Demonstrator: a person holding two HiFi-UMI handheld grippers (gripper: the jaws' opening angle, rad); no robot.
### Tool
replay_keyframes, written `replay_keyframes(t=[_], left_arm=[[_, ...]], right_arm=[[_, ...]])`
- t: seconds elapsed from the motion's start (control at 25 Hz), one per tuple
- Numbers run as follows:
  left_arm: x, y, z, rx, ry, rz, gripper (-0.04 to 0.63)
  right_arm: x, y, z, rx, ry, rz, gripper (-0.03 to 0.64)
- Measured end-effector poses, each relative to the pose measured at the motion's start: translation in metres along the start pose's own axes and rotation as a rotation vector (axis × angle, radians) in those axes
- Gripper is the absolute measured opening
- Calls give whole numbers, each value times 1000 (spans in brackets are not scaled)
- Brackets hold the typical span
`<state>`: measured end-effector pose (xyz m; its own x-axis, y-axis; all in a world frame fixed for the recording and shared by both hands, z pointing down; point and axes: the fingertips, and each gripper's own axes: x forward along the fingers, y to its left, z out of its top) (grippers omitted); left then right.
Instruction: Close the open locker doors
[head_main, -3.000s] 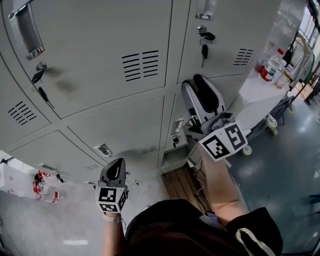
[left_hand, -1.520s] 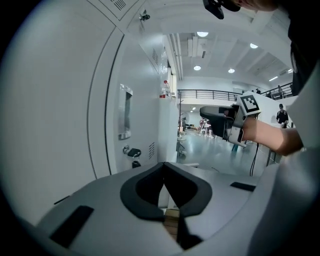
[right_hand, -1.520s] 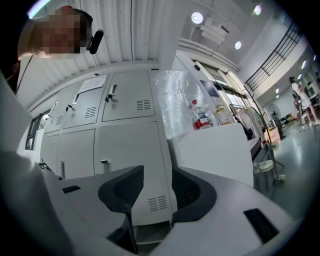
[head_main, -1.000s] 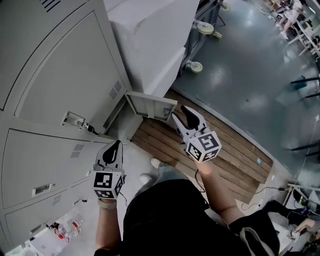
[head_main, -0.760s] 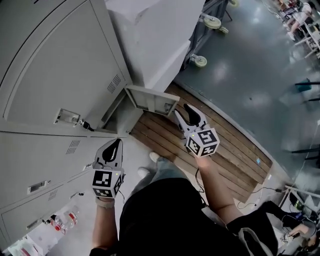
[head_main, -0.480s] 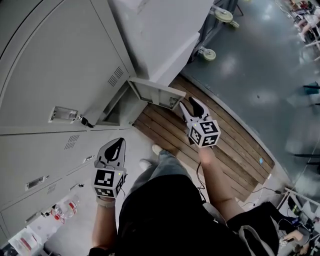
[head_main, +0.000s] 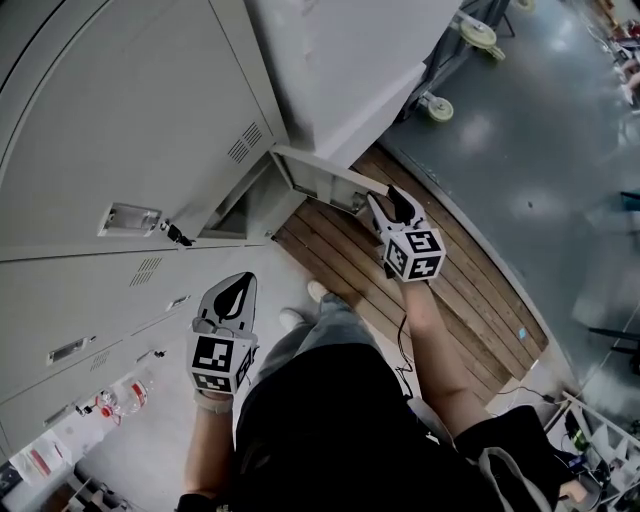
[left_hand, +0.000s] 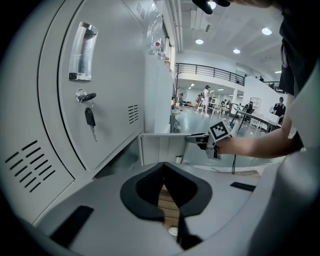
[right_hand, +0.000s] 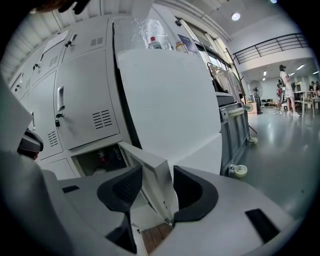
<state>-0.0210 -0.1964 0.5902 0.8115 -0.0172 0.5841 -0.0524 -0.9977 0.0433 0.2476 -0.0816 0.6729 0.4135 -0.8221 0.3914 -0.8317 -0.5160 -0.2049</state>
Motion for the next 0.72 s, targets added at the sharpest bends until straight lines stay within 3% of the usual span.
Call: replay_keyframes(t=[0.72], left_arm=[[-27, 2, -24, -34, -42, 12, 18]], right_arm=[[-26, 55, -30, -32, 55, 44, 206]])
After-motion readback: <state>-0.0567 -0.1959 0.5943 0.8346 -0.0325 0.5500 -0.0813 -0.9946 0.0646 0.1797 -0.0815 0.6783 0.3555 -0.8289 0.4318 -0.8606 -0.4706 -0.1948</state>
